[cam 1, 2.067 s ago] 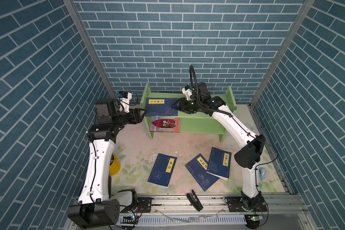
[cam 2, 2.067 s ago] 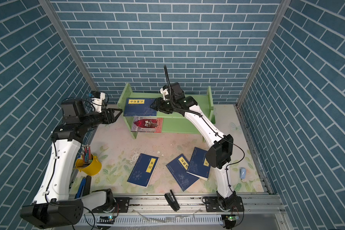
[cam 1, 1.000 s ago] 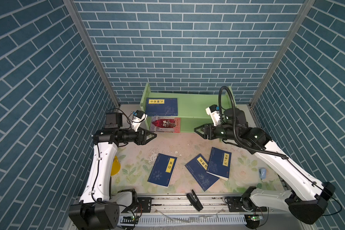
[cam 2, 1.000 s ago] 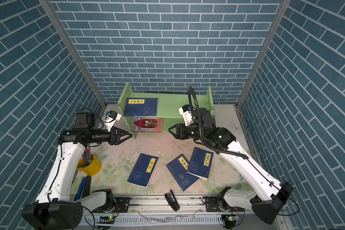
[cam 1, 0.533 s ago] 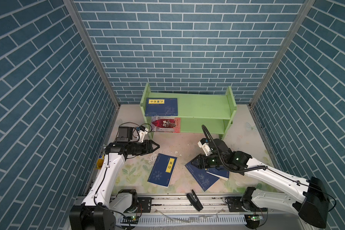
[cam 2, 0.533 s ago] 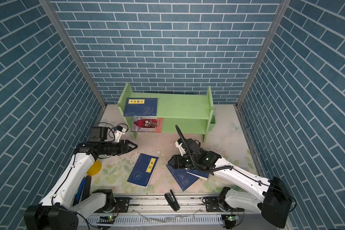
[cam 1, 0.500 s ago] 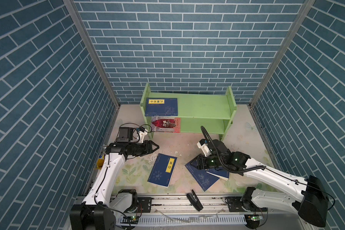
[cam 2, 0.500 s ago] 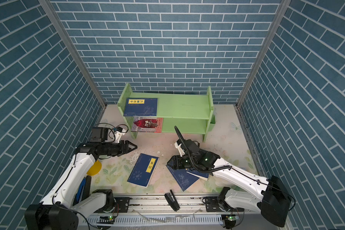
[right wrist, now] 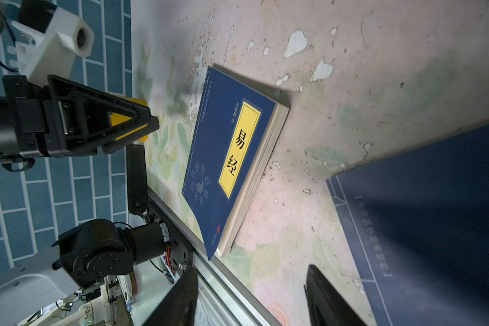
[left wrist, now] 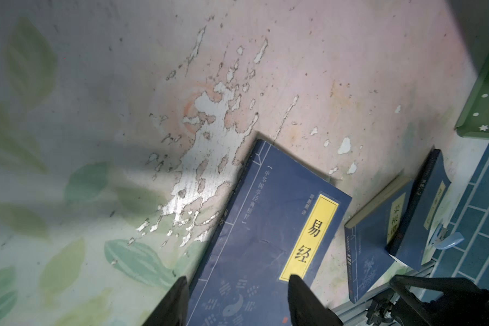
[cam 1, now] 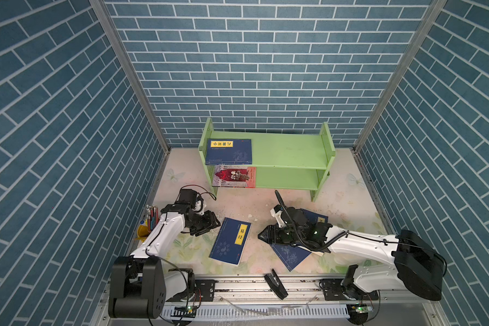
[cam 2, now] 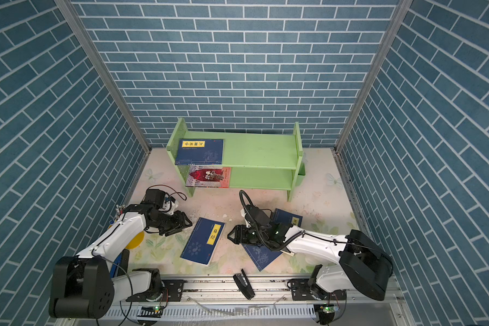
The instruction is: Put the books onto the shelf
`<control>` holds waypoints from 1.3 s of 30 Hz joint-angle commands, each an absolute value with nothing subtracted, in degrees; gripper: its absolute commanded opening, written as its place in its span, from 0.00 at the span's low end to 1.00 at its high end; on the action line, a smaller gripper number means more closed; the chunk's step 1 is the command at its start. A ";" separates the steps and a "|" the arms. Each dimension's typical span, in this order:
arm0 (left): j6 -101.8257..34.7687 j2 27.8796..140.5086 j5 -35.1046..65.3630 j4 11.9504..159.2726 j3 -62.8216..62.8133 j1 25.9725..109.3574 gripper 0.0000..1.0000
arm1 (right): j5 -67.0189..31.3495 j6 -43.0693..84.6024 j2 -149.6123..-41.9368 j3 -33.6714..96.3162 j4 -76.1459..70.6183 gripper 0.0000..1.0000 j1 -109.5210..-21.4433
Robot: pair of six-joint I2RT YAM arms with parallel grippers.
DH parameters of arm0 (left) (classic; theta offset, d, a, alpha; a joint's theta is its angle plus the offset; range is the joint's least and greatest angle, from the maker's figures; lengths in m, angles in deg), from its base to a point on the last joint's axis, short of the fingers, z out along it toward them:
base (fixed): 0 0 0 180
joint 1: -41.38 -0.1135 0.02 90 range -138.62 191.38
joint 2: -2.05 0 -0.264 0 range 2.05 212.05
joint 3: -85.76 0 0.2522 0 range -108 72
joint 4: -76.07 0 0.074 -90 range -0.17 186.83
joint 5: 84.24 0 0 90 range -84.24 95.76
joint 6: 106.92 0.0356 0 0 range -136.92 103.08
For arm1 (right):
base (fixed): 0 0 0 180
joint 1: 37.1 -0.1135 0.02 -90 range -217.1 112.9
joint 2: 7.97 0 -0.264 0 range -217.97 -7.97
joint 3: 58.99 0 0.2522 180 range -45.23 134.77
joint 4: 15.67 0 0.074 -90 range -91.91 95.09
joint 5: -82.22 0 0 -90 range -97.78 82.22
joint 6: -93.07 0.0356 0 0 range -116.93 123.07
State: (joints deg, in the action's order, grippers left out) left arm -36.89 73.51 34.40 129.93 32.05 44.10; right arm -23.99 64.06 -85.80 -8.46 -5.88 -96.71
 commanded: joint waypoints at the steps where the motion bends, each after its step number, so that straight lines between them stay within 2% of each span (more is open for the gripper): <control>1: -34.47 75.91 34.01 128.30 32.67 45.01 0.59 | -21.58 69.37 -88.20 -8.15 -9.72 0.62 -97.68; 5: -33.34 78.21 32.34 128.58 33.15 45.24 0.59 | -20.16 71.87 -90.38 -8.34 -10.46 0.62 -98.38; 20: -34.29 86.26 36.79 124.39 35.40 50.92 0.59 | -22.47 75.72 -103.16 -1.77 -14.75 0.61 -100.27; 31: -36.73 84.02 40.01 121.64 36.75 54.71 0.60 | -23.25 77.90 -109.04 -0.13 -17.14 0.60 -100.55; 34: -37.30 82.57 40.32 121.21 37.02 54.73 0.60 | -22.45 77.86 -109.78 0.12 -17.82 0.57 -100.15; 39: -37.05 81.33 36.96 122.79 36.58 54.73 0.60 | -22.09 77.86 -112.30 0.87 -21.56 0.42 -98.91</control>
State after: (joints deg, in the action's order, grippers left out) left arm -36.80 81.95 38.60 121.14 35.88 54.11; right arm -23.38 76.36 -109.42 0.00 -19.21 -99.40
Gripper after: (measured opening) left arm 0.599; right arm 0.436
